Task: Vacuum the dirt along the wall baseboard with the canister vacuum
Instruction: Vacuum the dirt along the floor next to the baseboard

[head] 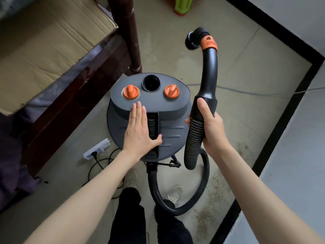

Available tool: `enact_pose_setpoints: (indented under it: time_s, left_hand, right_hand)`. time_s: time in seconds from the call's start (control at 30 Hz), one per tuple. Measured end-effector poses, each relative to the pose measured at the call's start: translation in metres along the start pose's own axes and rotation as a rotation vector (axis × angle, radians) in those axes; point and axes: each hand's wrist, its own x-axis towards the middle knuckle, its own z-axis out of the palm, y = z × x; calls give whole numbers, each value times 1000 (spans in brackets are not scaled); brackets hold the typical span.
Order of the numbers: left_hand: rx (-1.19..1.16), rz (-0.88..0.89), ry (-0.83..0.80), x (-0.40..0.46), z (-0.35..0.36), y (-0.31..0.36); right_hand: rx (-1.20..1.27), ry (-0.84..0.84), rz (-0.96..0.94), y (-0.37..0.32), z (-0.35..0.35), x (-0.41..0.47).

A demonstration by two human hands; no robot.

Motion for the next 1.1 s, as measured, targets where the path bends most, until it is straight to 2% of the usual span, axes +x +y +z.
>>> enact_pose_setpoints:
  time_s: [0.27,0.63,0.93,1.03,1.1]
  left_hand:
    - [-7,119,-47,5,-8,-31]
    - [123,224,-116,13,-27,-73]
    - [315,153,-192,12,-50,-81]
    - [285,138,-194,-4,-62,-66]
    - [177,140,-169,-19,-73,-50]
  right_hand:
    - [-56,100,-65,28,16,-31]
    - [-25,112,-111,16,32,-67]
    - [142,102,-148,3,18,-88]
    - [167,80,-178,-4,11,-103]
    - [136,63,-197,-6,0,-115]
